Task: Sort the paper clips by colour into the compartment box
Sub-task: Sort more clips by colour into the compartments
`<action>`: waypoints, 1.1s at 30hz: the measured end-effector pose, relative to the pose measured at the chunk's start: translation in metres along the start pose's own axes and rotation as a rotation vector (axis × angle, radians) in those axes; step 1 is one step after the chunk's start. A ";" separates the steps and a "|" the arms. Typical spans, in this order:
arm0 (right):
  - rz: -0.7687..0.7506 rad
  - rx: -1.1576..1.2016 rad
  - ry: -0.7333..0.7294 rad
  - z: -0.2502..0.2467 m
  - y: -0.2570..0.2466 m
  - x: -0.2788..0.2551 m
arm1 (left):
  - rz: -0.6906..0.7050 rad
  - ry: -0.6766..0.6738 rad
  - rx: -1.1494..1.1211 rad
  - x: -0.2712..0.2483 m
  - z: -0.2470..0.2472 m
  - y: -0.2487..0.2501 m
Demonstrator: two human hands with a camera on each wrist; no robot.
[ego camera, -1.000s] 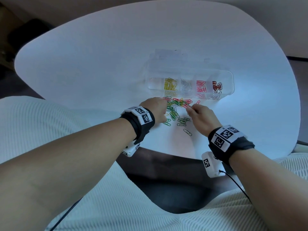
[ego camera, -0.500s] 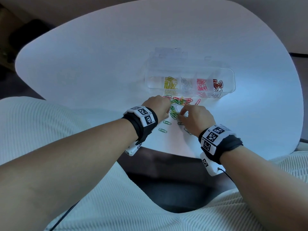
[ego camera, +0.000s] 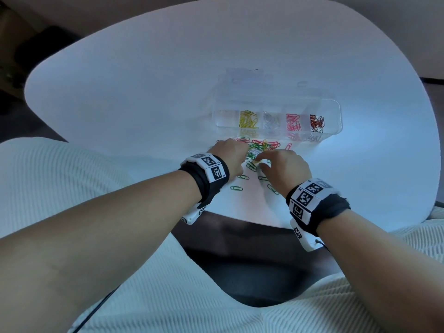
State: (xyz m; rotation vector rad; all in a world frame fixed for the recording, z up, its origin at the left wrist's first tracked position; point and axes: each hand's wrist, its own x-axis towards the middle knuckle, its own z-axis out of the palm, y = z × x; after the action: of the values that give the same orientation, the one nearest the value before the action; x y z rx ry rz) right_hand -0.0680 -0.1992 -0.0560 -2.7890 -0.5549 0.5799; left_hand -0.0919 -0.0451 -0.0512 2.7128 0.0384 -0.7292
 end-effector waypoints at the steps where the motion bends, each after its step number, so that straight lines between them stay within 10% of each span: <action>1: 0.006 -0.004 0.005 0.000 0.000 0.000 | 0.011 0.005 0.003 0.000 0.000 0.000; 20: 0.180 0.270 0.059 -0.017 0.002 0.000 | 0.046 0.008 0.025 -0.007 0.002 0.001; 33: 0.398 1.388 -0.226 -0.023 0.008 0.002 | -0.056 0.093 -0.198 -0.002 -0.019 -0.007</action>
State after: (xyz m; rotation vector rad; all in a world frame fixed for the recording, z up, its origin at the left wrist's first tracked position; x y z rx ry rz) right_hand -0.0541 -0.2094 -0.0388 -1.4811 0.3323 0.8868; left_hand -0.0857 -0.0323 -0.0369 2.5623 0.1981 -0.5803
